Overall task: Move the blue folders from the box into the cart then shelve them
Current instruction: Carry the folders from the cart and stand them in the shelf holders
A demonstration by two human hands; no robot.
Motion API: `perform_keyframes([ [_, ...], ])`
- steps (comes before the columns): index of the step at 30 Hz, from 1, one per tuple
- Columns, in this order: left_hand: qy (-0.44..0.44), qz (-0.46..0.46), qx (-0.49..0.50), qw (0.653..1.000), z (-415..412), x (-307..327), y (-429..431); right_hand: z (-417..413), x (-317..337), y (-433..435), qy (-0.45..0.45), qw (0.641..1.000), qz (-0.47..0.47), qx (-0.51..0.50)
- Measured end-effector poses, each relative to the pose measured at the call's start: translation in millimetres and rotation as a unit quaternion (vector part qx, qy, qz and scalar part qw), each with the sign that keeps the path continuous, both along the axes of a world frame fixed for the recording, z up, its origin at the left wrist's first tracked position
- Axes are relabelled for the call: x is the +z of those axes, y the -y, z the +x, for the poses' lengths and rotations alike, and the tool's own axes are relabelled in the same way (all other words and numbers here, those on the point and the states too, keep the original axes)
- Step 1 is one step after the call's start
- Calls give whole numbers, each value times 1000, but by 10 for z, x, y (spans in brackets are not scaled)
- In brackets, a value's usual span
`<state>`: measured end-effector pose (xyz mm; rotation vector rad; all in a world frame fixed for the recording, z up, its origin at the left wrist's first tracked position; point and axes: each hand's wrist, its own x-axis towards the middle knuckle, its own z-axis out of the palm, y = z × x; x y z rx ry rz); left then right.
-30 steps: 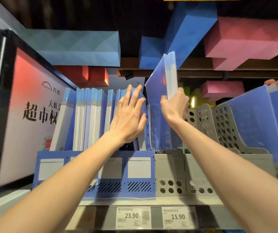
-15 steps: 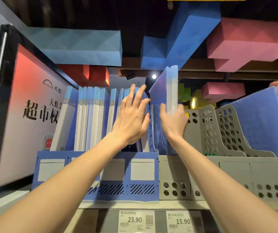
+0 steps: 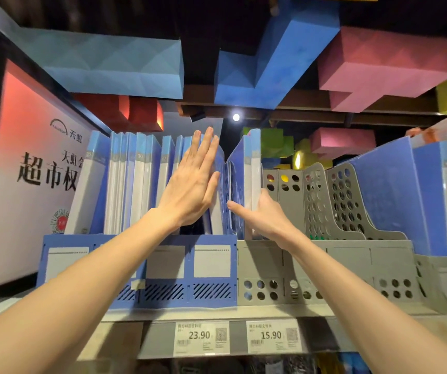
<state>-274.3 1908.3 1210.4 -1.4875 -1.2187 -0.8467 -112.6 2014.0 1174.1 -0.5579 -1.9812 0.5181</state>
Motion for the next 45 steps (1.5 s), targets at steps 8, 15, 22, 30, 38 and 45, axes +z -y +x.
perform_keyframes([
  [8,3,2,2,1000,-13,-10,7,130,-93,119,-32,991,4,131],
  [15,2,10,10,1000,-8,-23,-20,143,-86,103,-38,986,-31,156],
  [22,2,23,38,999,23,-55,-76,80,-113,136,-44,991,13,128],
  [30,-3,-35,47,998,44,-134,82,125,-93,294,-71,997,14,12],
  [38,81,-84,-181,977,172,-394,826,134,-232,923,-179,970,50,-155],
  [45,235,-23,-218,947,-277,-723,1582,-269,-455,1916,-159,972,111,-134],
])
